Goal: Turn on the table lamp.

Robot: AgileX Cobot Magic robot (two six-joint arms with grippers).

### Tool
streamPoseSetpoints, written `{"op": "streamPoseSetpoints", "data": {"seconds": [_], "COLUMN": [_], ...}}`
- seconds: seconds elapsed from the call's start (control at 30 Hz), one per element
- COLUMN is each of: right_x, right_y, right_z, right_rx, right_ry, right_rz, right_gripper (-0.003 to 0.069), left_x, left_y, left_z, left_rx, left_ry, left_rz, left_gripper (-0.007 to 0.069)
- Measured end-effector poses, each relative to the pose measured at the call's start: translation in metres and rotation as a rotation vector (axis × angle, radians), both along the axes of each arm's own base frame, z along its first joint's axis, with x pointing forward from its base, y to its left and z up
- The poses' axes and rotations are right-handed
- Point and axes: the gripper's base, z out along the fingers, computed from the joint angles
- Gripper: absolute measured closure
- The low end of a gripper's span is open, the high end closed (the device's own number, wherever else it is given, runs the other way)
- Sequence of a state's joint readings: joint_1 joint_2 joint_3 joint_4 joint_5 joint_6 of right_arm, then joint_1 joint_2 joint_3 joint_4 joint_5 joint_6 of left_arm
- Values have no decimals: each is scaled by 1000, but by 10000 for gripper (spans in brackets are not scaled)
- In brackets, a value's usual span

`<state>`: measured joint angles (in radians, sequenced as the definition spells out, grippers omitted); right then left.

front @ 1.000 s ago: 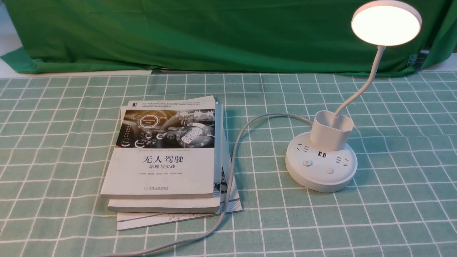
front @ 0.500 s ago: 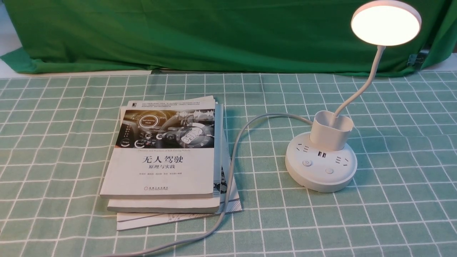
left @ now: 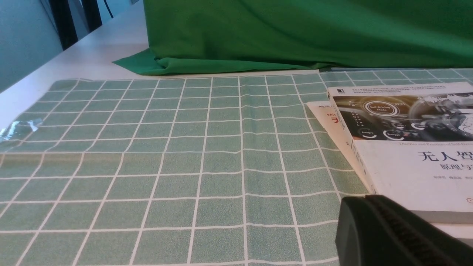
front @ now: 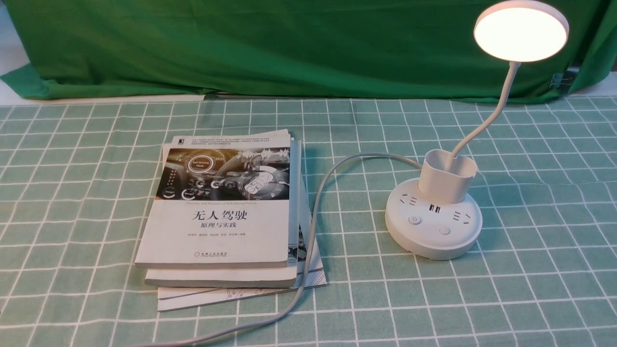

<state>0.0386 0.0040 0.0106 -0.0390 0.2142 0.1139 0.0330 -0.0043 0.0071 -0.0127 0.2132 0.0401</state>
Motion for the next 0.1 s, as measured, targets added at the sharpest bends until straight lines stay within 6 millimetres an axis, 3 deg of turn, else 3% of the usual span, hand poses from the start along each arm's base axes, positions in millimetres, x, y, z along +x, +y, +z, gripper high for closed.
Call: {"op": "streamPoseSetpoints", "data": {"seconds": [0.1], "right_x": [0], "right_y": [0], "right_z": [0], "right_rx": [0], "right_ry": [0], "right_rz": [0], "right_gripper": [421], "left_x": [0], "left_y": [0], "left_z": [0], "left_rx": [0], "left_ry": [0], "left_rz": [0], "left_gripper": [603]}}
